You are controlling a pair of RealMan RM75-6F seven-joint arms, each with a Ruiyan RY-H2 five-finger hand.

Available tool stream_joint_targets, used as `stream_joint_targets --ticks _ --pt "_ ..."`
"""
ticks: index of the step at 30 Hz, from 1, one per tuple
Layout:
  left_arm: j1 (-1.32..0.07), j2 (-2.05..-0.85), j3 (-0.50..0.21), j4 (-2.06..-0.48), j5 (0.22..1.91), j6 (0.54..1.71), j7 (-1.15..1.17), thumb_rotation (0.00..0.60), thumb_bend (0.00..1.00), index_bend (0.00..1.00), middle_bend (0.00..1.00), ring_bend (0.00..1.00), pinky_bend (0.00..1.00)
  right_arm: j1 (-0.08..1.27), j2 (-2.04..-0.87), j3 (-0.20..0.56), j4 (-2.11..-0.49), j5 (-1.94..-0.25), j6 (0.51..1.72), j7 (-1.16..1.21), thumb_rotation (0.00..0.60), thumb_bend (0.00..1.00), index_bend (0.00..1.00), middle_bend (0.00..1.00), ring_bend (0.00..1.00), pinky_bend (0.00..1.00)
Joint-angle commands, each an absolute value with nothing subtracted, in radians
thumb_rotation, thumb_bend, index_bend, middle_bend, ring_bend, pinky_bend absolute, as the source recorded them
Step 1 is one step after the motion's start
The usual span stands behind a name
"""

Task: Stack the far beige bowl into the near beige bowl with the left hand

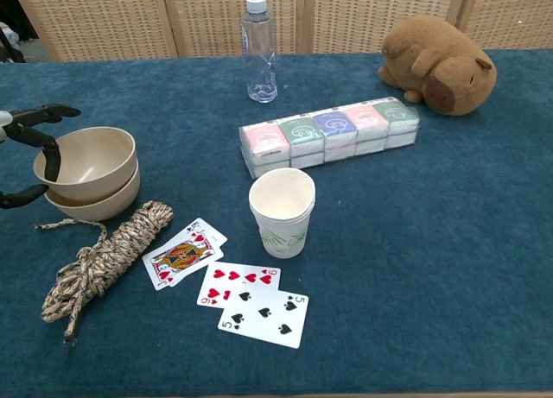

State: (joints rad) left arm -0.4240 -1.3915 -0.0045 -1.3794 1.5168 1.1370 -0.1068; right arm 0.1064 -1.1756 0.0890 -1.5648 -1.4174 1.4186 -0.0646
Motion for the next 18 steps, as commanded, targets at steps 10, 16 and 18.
stream_joint_targets --ticks 10,16,18 --pt "-0.433 -1.378 0.027 -1.374 1.550 1.120 -0.187 0.600 0.46 0.06 0.00 0.00 0.00 0.106 -1.176 0.088 -1.567 -1.416 1.418 -0.074 0.600 0.00 0.00 0.00 0.00 0.00" --pt "-0.415 -1.354 0.031 -1.386 1.577 1.182 -0.212 0.600 0.45 0.00 0.00 0.00 0.00 0.107 -1.178 0.086 -1.569 -1.417 1.417 -0.079 0.600 0.00 0.00 0.00 0.00 0.00" --pt "-0.408 -1.340 0.040 -1.399 1.587 1.193 -0.219 0.600 0.45 0.00 0.00 0.00 0.00 0.107 -1.177 0.086 -1.570 -1.417 1.417 -0.078 0.600 0.00 0.00 0.00 0.00 0.00"
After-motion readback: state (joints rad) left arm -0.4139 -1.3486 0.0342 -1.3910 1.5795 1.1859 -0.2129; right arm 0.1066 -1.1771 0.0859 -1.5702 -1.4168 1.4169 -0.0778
